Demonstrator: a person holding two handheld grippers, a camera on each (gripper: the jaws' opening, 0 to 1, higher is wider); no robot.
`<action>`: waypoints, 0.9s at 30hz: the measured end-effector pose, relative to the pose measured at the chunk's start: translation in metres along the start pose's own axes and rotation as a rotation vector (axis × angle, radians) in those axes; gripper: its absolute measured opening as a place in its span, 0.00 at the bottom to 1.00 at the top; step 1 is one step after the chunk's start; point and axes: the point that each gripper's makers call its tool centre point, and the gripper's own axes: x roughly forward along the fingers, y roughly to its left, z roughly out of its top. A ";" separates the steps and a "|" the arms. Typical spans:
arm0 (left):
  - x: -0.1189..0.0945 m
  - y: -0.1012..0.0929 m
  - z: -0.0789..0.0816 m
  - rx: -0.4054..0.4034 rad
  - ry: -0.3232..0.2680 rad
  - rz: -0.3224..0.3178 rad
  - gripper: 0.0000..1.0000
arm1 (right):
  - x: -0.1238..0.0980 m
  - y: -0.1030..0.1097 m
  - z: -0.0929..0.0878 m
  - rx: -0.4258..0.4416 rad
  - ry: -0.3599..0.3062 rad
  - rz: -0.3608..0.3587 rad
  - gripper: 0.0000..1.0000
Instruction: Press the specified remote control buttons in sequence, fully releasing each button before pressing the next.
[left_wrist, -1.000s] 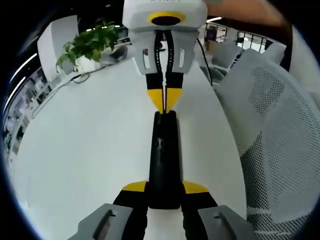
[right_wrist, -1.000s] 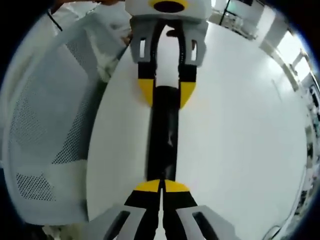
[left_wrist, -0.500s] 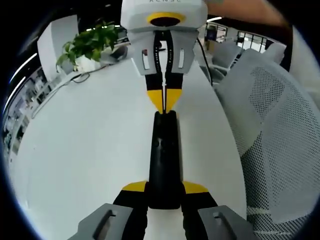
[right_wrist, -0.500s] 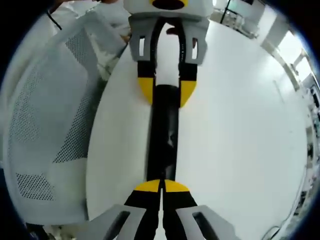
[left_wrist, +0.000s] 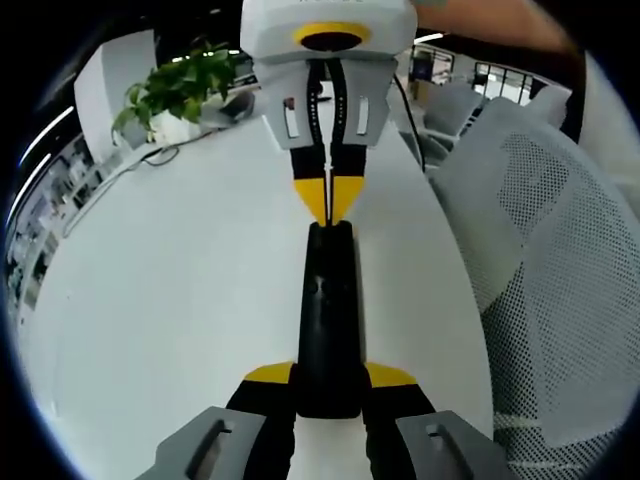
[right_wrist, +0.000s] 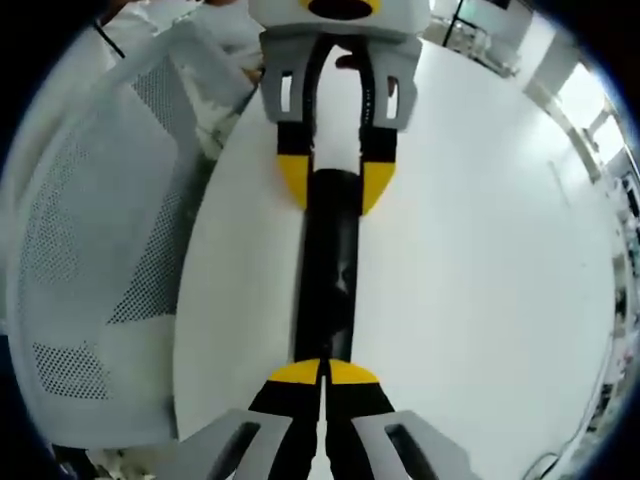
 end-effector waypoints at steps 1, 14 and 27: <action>0.000 0.000 0.000 0.000 0.000 0.000 0.25 | 0.000 0.000 -0.001 -0.001 0.003 -0.001 0.00; 0.000 0.001 0.000 0.000 0.003 0.001 0.25 | -0.007 0.000 -0.001 0.013 -0.015 -0.008 0.00; 0.001 0.001 0.000 0.002 0.007 0.001 0.25 | -0.007 0.001 0.001 0.008 -0.016 -0.002 0.00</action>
